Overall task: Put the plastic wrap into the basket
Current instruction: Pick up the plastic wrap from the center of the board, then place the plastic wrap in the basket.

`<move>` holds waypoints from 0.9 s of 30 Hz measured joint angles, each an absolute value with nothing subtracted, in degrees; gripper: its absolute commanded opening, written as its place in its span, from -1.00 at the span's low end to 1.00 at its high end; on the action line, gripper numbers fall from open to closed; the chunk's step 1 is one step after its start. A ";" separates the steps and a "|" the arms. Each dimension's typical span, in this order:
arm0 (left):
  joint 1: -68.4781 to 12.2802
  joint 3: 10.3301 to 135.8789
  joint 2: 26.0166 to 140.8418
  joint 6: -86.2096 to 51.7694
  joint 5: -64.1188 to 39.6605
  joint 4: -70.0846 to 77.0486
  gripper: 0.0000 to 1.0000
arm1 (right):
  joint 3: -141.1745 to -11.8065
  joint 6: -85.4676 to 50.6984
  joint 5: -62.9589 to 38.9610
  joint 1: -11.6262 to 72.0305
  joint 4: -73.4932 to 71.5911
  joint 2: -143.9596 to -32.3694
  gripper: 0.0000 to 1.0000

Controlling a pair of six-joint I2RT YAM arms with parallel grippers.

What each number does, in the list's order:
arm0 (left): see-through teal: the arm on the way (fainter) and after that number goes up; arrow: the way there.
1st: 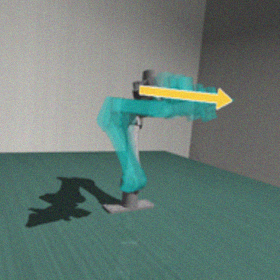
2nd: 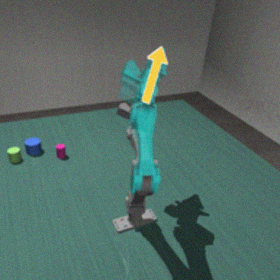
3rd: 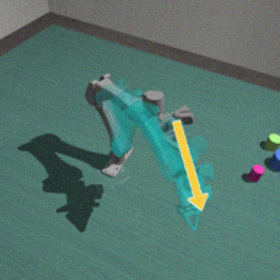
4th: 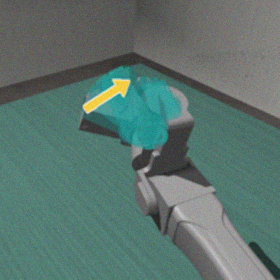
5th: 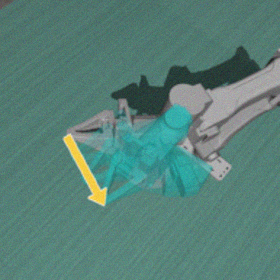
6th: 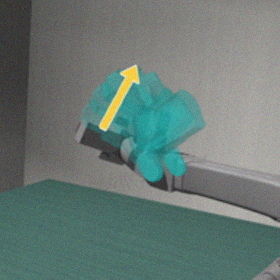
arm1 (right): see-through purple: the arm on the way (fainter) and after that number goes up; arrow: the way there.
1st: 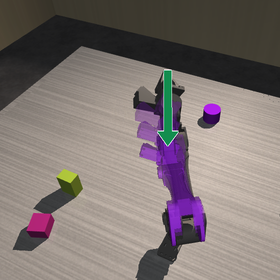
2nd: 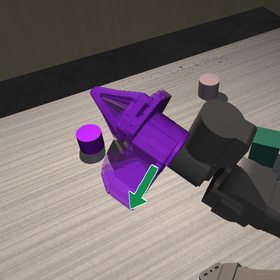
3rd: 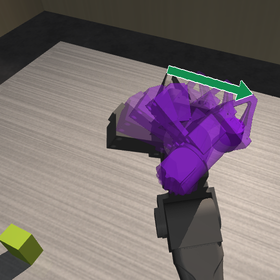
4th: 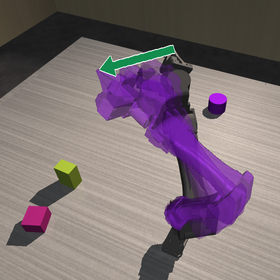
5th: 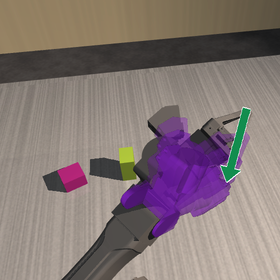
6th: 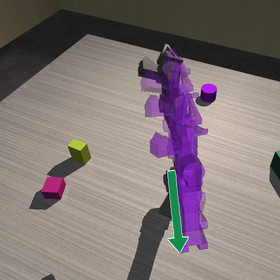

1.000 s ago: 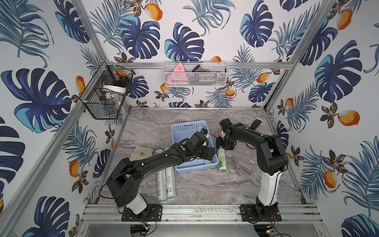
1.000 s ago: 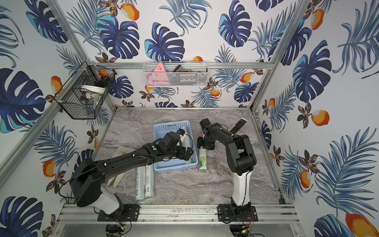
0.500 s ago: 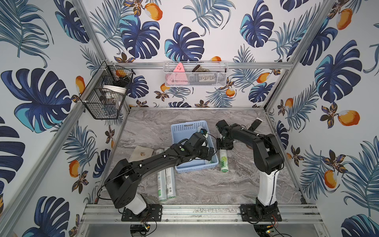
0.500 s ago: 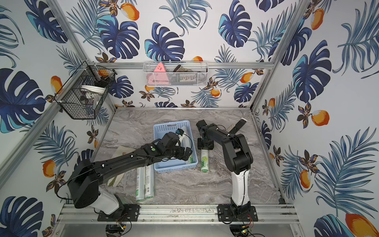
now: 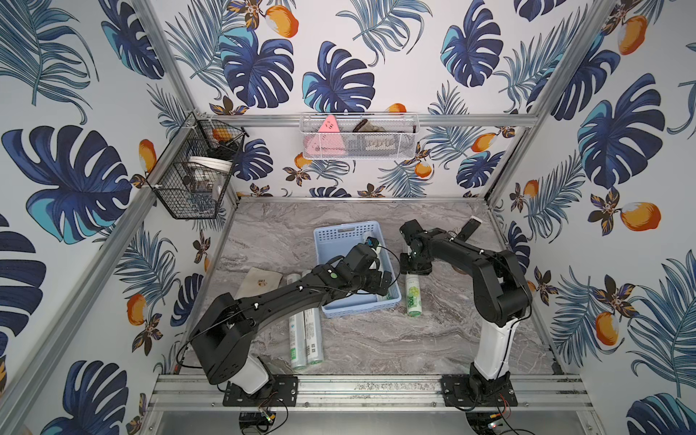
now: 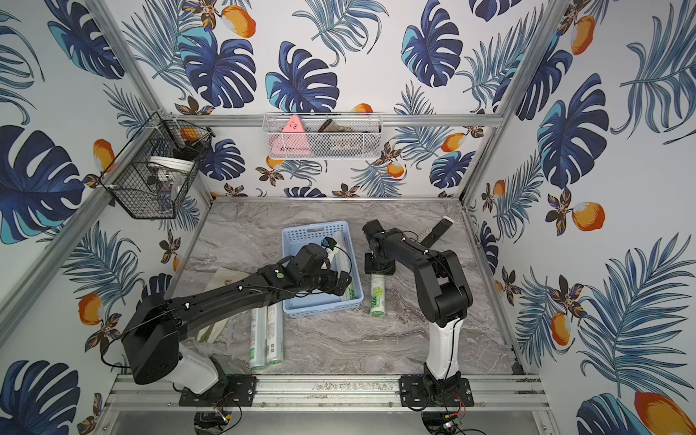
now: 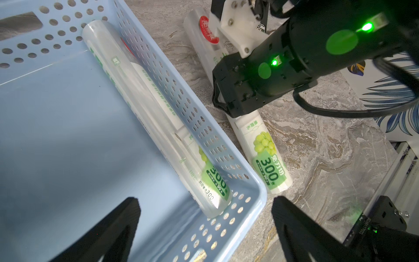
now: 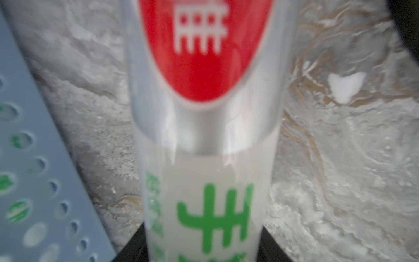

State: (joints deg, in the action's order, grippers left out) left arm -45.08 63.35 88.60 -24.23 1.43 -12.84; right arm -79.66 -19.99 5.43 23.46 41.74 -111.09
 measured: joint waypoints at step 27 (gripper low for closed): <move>-41.04 52.27 70.63 -27.33 13.98 -10.02 0.98 | -98.74 -19.64 2.52 36.53 47.51 -108.60 -0.62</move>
State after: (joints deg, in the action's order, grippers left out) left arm -41.04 52.27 70.63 -27.33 13.98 -10.02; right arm -98.74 -19.64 2.52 36.53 47.51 -108.60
